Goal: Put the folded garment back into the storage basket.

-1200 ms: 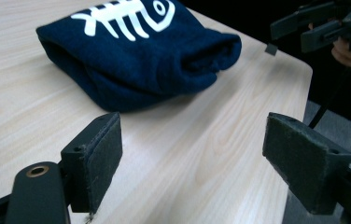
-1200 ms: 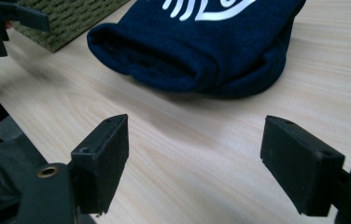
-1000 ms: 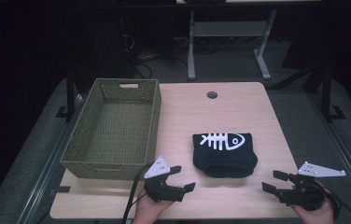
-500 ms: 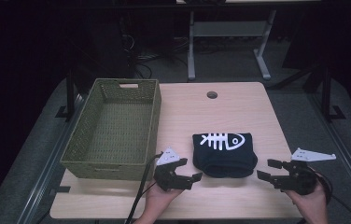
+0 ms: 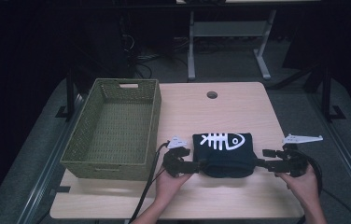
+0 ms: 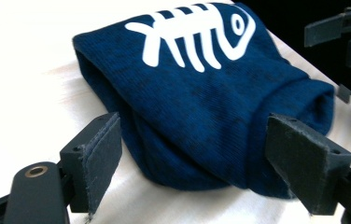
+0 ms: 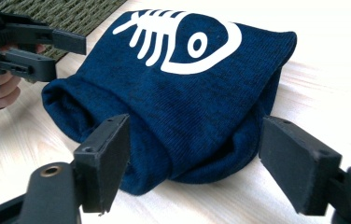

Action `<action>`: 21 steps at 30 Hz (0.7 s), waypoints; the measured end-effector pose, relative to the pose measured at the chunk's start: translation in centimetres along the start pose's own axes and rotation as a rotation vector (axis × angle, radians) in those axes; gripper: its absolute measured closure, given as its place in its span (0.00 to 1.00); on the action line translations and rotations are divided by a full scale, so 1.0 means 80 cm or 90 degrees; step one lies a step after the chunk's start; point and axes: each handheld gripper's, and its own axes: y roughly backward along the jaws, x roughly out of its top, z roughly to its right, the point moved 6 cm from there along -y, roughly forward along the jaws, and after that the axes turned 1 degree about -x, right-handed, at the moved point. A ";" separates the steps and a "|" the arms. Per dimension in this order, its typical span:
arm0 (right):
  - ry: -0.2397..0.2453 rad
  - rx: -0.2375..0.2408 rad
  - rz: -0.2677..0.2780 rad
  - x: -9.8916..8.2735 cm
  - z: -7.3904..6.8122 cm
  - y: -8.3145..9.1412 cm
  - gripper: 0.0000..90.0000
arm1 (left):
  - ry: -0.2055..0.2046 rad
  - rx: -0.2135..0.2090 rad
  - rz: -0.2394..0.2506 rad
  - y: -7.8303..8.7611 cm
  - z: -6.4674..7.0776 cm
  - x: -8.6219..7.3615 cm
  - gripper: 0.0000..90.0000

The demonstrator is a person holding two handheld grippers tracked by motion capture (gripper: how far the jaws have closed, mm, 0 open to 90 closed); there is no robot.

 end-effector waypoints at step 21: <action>-0.097 -0.001 -0.075 0.007 0.038 -0.049 0.36 | 0.088 0.012 -0.034 -0.047 -0.022 0.004 0.27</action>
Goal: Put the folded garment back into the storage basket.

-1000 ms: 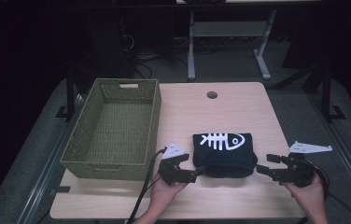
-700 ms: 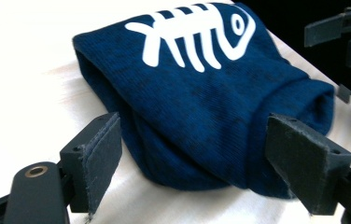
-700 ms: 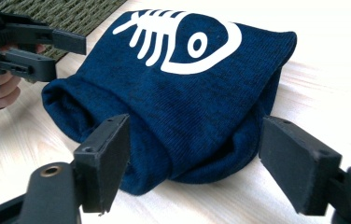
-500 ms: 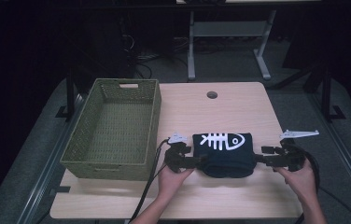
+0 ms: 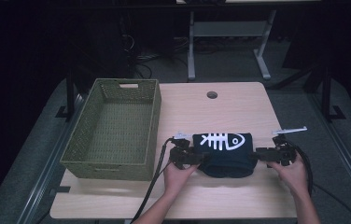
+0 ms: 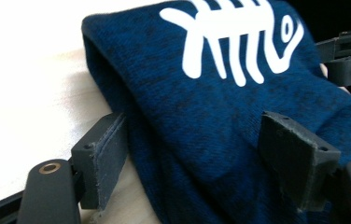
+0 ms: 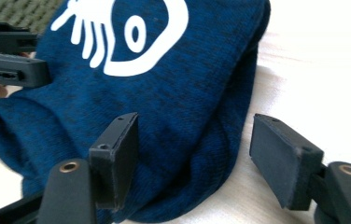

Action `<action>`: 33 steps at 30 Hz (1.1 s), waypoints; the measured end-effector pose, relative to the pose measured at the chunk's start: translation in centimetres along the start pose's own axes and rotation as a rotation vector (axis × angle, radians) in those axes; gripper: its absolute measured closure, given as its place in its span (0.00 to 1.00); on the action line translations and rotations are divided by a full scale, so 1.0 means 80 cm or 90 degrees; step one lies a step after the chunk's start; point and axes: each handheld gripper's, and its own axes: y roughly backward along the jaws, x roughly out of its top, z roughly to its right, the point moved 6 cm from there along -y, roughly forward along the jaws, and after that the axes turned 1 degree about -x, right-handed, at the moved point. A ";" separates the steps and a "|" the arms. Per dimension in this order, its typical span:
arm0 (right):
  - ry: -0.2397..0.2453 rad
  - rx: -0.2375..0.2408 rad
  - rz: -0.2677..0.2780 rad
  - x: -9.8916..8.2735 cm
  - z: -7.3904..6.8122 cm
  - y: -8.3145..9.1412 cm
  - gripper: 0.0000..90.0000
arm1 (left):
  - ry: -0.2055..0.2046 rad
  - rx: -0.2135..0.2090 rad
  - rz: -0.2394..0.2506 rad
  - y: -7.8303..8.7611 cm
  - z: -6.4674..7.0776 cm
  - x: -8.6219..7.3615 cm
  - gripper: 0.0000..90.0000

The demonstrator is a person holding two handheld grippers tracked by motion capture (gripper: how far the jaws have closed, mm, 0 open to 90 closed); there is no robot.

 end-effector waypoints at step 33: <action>-0.017 -0.014 0.029 -0.022 -0.034 0.004 0.79 | 0.014 -0.087 0.010 0.012 0.022 0.006 0.75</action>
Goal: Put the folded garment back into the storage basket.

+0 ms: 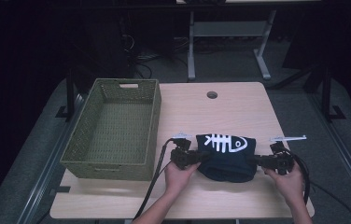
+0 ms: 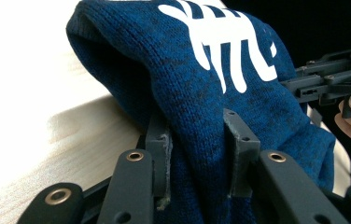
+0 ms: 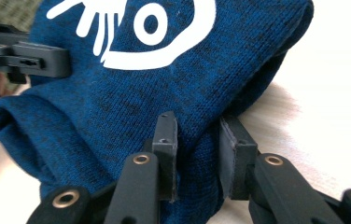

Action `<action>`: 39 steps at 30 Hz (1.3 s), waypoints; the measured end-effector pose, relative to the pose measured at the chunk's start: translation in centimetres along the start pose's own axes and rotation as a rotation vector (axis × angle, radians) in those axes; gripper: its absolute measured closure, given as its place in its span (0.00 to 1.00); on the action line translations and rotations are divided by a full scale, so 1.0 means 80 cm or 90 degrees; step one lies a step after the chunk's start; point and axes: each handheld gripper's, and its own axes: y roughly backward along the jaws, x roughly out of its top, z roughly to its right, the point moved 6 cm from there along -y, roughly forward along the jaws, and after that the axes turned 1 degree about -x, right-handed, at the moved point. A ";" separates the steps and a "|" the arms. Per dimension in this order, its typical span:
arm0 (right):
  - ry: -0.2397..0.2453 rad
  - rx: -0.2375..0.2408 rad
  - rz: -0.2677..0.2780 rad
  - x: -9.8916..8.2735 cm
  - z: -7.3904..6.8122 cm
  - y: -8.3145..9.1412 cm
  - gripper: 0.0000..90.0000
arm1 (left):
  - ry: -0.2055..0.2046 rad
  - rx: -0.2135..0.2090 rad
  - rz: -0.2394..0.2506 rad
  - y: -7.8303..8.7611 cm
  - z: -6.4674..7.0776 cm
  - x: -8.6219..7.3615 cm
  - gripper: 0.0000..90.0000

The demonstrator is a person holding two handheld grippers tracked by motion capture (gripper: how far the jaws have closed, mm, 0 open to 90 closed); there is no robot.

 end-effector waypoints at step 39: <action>-0.010 0.082 0.100 0.046 -0.054 0.071 0.80 | -0.042 -0.061 0.034 0.060 0.038 0.077 0.75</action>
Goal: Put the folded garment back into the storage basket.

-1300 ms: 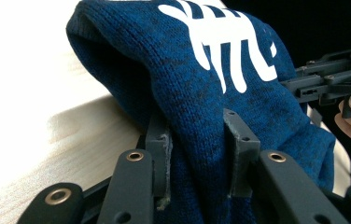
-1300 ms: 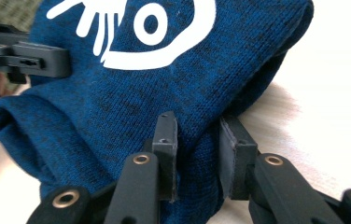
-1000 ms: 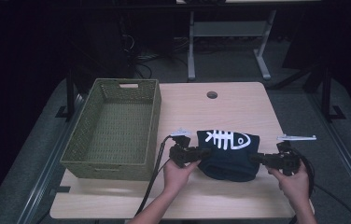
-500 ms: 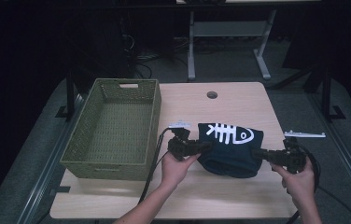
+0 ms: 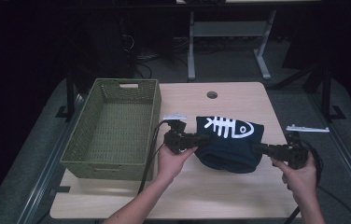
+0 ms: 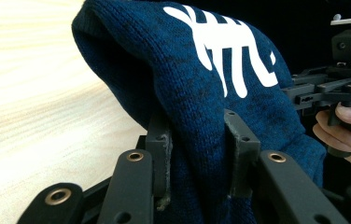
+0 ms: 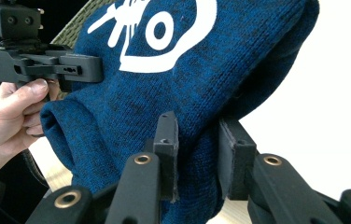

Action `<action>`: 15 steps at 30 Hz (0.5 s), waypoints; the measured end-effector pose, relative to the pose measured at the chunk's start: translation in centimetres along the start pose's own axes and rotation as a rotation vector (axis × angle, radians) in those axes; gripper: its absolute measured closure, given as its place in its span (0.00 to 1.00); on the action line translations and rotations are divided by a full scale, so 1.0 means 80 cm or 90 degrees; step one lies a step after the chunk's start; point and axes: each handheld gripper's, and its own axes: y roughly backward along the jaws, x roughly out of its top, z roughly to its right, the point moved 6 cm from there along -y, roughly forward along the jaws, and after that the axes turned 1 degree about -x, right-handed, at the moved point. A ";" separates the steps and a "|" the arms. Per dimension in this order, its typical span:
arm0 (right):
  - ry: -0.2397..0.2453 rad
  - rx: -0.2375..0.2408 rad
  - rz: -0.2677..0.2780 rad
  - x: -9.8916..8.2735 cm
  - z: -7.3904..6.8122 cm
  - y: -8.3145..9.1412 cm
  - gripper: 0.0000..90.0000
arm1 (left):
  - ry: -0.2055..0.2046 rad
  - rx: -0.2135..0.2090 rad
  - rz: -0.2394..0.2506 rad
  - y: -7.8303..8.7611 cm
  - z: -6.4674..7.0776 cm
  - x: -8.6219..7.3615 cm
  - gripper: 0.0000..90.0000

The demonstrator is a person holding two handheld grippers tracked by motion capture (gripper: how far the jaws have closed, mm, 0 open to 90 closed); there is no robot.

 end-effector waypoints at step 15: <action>0.023 0.014 0.019 0.029 -0.025 0.001 0.80 | -0.001 -0.023 0.006 0.029 -0.002 0.025 0.75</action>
